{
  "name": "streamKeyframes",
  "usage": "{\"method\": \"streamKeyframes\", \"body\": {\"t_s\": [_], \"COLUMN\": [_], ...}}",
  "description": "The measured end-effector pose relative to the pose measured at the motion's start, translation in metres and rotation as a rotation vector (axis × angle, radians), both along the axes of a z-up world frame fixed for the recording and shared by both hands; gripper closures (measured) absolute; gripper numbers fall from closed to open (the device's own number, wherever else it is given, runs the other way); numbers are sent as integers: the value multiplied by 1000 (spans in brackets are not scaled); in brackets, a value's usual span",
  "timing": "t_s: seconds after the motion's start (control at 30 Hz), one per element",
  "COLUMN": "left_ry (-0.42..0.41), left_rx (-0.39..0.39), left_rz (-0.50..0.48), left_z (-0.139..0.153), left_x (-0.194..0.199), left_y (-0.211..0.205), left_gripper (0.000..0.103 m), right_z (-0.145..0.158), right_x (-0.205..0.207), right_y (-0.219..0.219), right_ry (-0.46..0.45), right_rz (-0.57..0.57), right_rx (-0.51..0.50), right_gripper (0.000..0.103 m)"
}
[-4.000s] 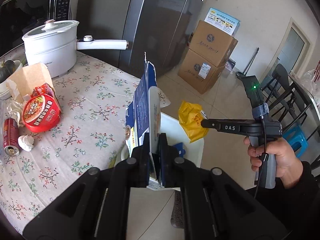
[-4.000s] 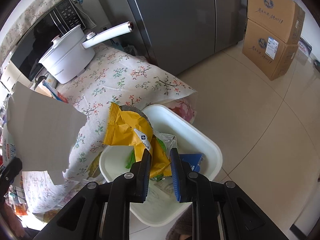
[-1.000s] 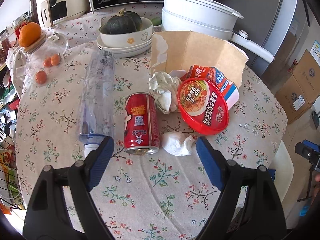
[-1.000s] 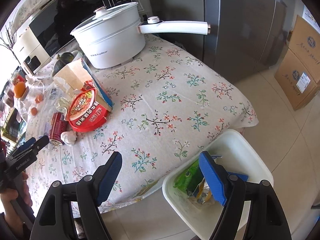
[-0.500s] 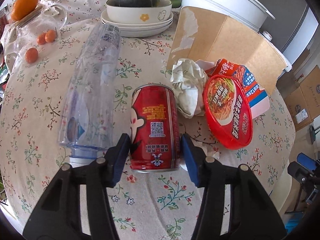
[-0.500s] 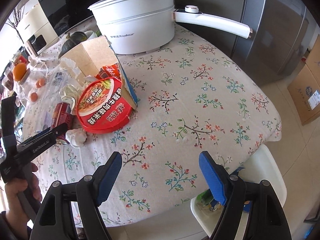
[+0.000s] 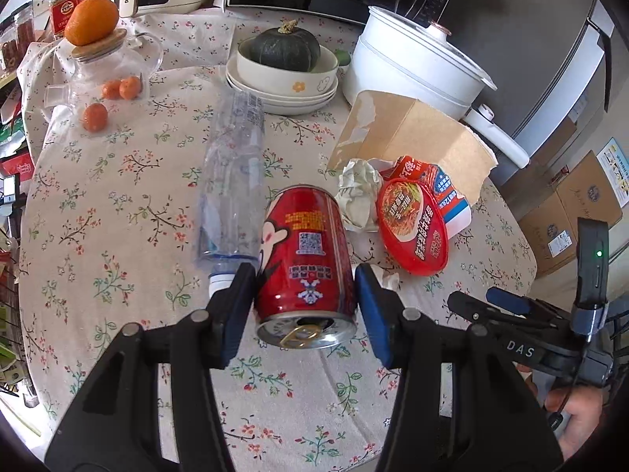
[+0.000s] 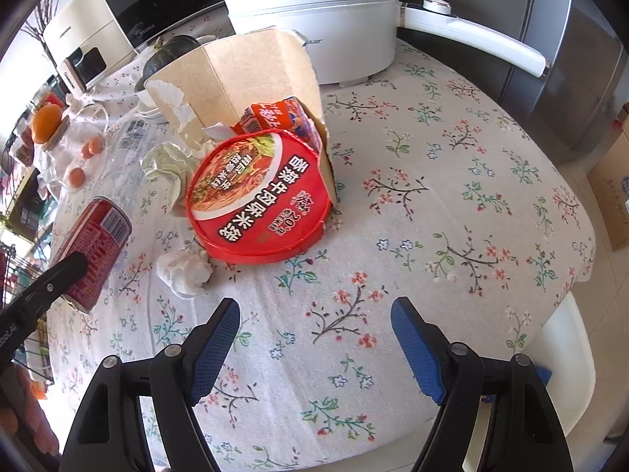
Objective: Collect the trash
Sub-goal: 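Grasp the red can with the left gripper while the right gripper grasps the white tissue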
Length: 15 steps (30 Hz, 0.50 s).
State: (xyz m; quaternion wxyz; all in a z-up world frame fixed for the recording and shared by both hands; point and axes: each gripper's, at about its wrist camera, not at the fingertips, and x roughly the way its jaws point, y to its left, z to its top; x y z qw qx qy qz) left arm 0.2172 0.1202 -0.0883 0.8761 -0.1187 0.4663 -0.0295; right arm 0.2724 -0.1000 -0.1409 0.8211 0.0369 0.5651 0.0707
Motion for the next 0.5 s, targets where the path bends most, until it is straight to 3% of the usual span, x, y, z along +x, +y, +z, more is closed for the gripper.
{"method": "streamKeyframes", "body": {"t_s": [0.13, 0.43, 0.5], "left_ry": [-27, -41, -37], "left_rx": [24, 37, 34], "left_rz": [22, 61, 62], "left_z": [9, 13, 12], "left_x": [-15, -31, -31], "left_y": [19, 48, 50], "left_gripper": [49, 49, 49], "right_z": [-12, -31, -36], "right_x": [7, 19, 21], "right_y": [27, 74, 79], "right_ry": [15, 13, 15], "right_rz": [30, 96, 109], "right_rx": [47, 111, 127], "right_gripper": [24, 42, 53]}}
